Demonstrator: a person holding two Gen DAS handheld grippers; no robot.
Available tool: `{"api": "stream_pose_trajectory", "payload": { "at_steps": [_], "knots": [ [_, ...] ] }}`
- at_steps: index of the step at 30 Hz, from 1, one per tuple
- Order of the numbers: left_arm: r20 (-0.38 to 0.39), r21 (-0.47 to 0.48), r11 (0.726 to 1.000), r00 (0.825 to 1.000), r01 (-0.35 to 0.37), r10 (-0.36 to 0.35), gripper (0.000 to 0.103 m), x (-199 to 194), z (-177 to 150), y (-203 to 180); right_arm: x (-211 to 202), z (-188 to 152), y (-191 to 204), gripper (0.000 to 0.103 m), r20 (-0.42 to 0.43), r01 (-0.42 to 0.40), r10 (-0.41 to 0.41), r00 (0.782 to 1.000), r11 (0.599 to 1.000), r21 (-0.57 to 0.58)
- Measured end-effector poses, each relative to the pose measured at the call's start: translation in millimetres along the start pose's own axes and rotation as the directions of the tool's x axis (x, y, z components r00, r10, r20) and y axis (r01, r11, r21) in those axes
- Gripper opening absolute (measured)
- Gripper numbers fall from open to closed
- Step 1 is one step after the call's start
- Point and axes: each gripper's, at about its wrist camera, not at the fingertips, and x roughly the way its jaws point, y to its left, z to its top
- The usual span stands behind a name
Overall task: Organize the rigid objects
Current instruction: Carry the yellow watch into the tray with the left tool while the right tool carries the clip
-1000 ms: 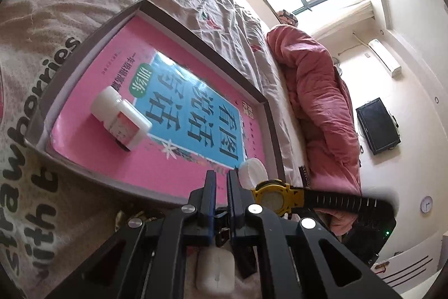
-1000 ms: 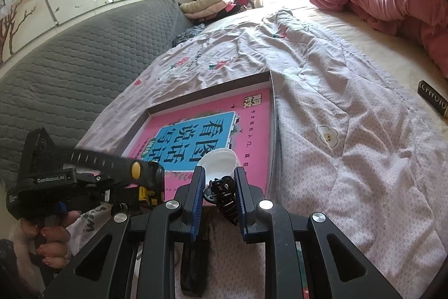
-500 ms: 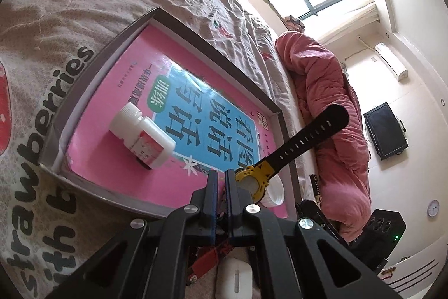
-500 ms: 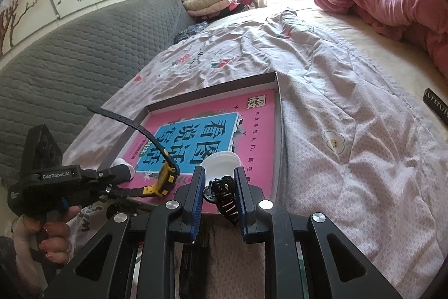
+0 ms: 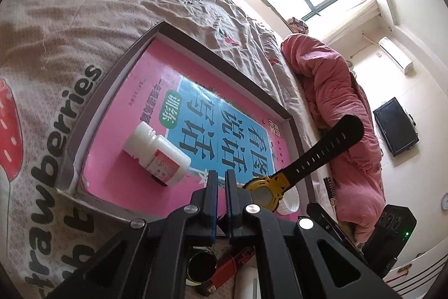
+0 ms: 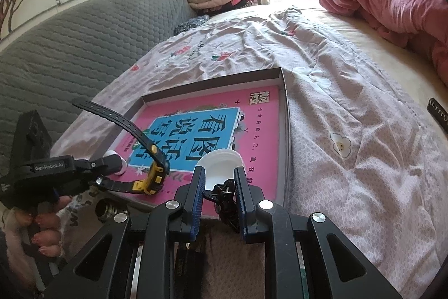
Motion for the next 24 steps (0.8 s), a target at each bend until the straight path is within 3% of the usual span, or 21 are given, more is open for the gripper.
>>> {"api": "stream_pose_trajectory", "payload": {
  "at_steps": [10,20,24],
  "knots": [
    [0.034,0.074,0.995,0.997,-0.067,0.064,0.005,0.5,0.7,-7.6,12.7,2.6,3.0,0.021,-0.008,0.023,-0.024,1.0,0.999,-0.033],
    [0.07,0.197,0.962,0.981,-0.19,0.179,0.001,4.9,-6.8,-20.8,23.8,4.0,-0.7,0.021,-0.018,0.061,-0.062,0.998,0.997,-0.049],
    [0.078,0.203,0.96,0.98,-0.194,0.181,0.0,4.3,-7.8,-20.4,27.8,5.1,-0.5,0.021,-0.018,0.077,-0.078,0.997,0.995,-0.068]
  ]
}}
